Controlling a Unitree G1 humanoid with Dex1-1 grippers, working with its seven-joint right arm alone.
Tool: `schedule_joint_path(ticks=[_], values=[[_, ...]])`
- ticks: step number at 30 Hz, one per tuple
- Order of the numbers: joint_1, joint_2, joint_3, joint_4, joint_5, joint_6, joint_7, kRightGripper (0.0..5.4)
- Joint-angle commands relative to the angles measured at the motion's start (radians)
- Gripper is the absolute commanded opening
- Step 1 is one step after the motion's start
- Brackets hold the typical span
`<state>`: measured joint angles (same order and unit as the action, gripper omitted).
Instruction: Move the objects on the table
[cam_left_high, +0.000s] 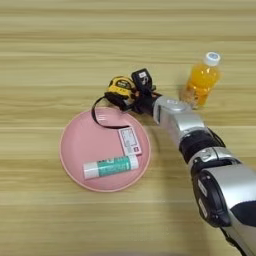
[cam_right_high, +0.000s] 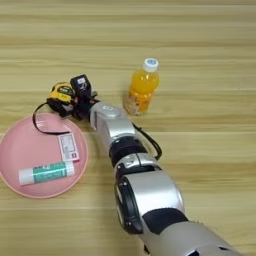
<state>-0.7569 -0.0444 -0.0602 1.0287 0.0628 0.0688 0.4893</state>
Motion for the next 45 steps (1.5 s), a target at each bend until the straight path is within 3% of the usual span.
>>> schedule_joint_path(ticks=[1,17,22,33,45], values=[[-0.221,-0.016,-0.02,-0.048,-0.003,-0.093,-0.096,4.71],[-0.249,-0.03,-0.022,0.051,-0.004,-0.11,-0.123,4.71],[-0.252,-0.03,-0.023,0.057,-0.003,-0.112,-0.119,5.33],[-0.26,-0.029,-0.024,0.062,-0.002,-0.136,-0.112,5.37],[-0.223,-0.023,0.027,-0.056,-0.035,-0.261,-0.059,5.37]])
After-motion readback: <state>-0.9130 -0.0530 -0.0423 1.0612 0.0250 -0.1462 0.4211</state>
